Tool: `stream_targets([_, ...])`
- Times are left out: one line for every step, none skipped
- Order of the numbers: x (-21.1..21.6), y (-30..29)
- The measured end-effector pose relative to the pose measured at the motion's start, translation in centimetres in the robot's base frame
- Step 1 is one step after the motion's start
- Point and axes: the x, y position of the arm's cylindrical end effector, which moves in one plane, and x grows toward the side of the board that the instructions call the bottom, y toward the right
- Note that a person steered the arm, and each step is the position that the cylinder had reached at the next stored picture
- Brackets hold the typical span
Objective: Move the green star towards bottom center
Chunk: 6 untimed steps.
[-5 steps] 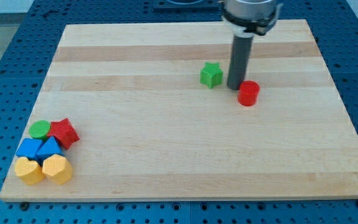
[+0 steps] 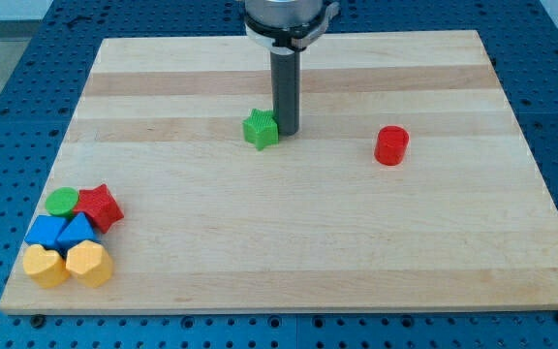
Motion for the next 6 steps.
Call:
stream_targets([-1.6,-0.1])
stream_targets([-2.1,-1.3])
stream_targets([0.9,-3.1])
stream_targets([4.4,-4.3])
stream_targets([3.7,-4.3])
stream_targets([1.0,-4.8])
